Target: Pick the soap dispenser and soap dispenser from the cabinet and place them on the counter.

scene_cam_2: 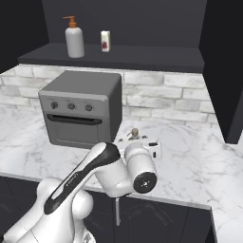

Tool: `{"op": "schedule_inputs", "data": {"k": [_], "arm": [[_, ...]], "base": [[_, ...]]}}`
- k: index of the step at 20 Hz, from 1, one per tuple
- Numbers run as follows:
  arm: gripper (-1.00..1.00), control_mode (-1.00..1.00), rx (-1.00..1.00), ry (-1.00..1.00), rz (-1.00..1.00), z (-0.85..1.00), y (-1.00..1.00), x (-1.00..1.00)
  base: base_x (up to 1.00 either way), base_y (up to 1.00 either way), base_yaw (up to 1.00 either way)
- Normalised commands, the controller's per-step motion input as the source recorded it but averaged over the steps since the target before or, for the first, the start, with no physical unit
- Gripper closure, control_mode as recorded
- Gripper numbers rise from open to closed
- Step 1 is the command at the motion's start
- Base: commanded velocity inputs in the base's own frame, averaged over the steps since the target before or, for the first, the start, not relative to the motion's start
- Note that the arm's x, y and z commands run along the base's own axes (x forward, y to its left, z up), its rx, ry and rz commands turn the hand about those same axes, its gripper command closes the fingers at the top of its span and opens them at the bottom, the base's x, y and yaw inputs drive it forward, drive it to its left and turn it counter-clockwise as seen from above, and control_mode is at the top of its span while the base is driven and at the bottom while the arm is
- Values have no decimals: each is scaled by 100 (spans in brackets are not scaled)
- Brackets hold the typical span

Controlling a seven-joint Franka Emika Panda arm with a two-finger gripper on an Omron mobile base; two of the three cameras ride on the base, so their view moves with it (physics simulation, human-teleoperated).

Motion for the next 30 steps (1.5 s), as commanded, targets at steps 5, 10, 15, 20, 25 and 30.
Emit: {"op": "schedule_inputs", "data": {"k": [5, 10, 15, 20, 25, 30], "arm": [[-100, -100, 0, -18, -1, 89, 35, -26], [-100, -100, -4, -15, 0, 86, 41, -14], [-100, -100, -4, -14, 0, 85, 47, -3], [-100, -100, -5, -7, 0, 79, 49, 0], [-100, -100, -8, 6, 0, 42, 32, 1], [-100, -100, 0, 0, 0, 1, 0, 0]], "base": [[0, 0, 0], [0, 0, 0], [0, 0, 0], [0, 0, 0], [0, 0, 0], [0, 0, 0]]}}
